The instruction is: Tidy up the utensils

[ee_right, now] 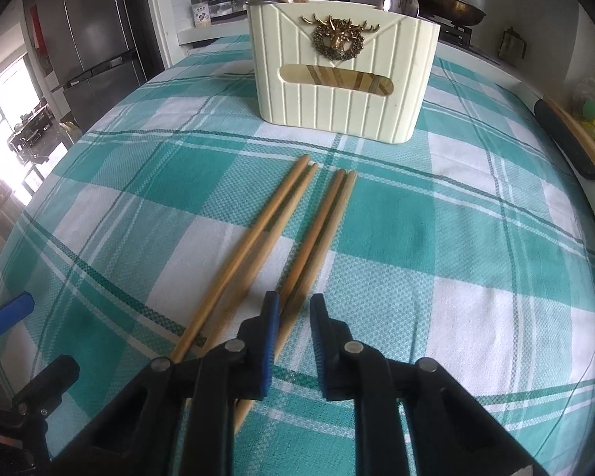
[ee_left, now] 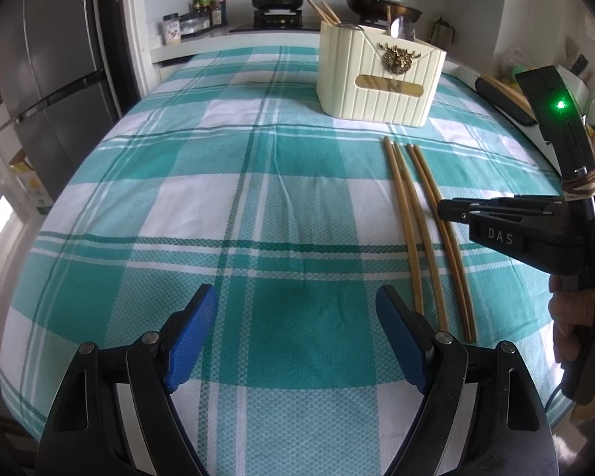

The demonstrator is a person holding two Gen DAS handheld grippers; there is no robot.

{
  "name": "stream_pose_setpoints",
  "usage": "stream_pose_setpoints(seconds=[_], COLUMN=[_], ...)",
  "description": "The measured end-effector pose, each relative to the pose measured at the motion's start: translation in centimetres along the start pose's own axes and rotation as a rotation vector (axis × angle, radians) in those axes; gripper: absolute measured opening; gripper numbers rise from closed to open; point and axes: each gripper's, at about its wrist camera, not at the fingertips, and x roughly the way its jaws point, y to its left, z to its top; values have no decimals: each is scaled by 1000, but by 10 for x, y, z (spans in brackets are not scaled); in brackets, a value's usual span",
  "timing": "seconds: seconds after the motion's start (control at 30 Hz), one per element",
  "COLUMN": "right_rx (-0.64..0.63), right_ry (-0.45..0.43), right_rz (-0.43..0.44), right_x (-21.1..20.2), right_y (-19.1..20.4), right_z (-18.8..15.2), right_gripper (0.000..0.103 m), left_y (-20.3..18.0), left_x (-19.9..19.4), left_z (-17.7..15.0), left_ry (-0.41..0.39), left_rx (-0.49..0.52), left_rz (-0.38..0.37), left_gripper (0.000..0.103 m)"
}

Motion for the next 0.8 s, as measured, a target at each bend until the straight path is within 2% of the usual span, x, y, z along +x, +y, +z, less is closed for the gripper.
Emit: stream_pose_setpoints(seconds=[0.17,0.37,0.47,0.5,0.8], right_rx=[-1,0,25,29,72], right_ry=[-6,-10,-10,8,-22], right_rz=[-25,-95,-100,-120,-116], right_x=[-5,-13,-16,-15,-26], right_y=[-8,-25,-37,-40,-59], right_z=[-9,-23,-32,-35,-53], right_gripper=[9,9,9,8,8], left_y=[3,-7,-19,-24,-55], left_x=[0,9,18,21,52], left_z=[2,23,33,36,44], left_ry=[8,51,74,76,111], left_rx=[-7,24,68,85,187], left_rz=[-16,-126,-154,-152,-97], left_gripper=[83,83,83,83,82])
